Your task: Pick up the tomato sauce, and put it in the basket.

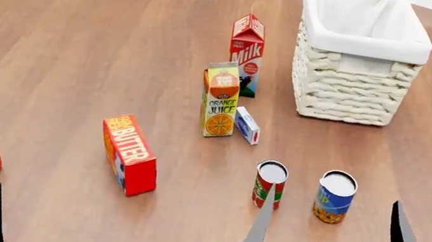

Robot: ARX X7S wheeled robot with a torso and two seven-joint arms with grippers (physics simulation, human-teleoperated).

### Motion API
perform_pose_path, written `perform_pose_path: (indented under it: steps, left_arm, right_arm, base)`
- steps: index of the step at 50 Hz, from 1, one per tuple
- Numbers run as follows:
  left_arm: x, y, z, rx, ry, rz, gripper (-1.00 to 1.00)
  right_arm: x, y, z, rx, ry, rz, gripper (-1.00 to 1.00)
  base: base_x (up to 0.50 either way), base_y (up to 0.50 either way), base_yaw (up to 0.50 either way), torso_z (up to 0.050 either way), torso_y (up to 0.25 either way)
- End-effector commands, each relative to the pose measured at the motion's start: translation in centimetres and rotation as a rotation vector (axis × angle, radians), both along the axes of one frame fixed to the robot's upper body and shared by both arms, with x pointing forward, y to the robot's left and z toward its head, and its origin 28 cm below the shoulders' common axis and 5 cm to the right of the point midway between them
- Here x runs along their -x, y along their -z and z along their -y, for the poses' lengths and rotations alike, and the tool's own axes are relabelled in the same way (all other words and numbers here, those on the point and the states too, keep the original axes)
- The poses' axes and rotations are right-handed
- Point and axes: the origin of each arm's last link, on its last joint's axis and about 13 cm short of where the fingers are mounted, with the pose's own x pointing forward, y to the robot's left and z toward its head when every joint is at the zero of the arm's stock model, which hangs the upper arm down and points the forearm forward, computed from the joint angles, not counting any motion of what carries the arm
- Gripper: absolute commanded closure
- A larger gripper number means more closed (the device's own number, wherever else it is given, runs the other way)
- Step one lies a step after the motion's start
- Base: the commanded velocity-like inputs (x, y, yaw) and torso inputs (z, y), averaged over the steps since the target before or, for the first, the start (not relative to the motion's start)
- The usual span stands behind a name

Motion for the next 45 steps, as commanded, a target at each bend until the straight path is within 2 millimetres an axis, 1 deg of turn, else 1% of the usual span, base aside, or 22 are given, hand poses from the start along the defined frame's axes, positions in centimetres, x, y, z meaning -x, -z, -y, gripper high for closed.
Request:
perform_pose_path:
  steps: [1, 18, 31, 38, 45]
  left_arm:
    - [-0.12, 0.14, -0.58, 0.010, -0.005, -0.003, -1.00]
    - [-0.08, 0.38, -0.59, 0.005, 0.001, -0.011, -1.00]
    - [0.08, 0.19, -0.48, 0.009, 0.014, -0.007, -1.00]
    - [0.11, 0.13, -0.44, 0.010, 0.015, -0.008, -1.00]
    - [0.09, 0.24, -0.45, 0.012, 0.017, -0.007, -1.00]
  right_arm:
    - [0.10, -0.14, 0.29, -0.006, 0.005, 0.020, -1.00]
    - [-0.06, -0.03, 0.18, -0.015, -0.003, 0.015, -1.00]
    - [-0.05, -0.09, 0.04, -0.024, -0.013, 0.019, -1.00]
    - [-0.03, -0.09, 0.02, -0.049, -0.032, 0.018, -1.00]
    - [0.00, -0.10, -0.01, -0.065, -0.044, 0.015, -1.00]
  base:
    - [0.50, 0.00, 0.00, 0.000, 0.000]
    - [0.50, 0.00, 0.00, 0.000, 0.000]
    - [0.50, -0.01, 0.00, 0.000, 0.000]
    - [0.43, -0.33, 0.00, 0.000, 0.002]
    - [0.13, -0.50, 0.00, 0.000, 0.000]
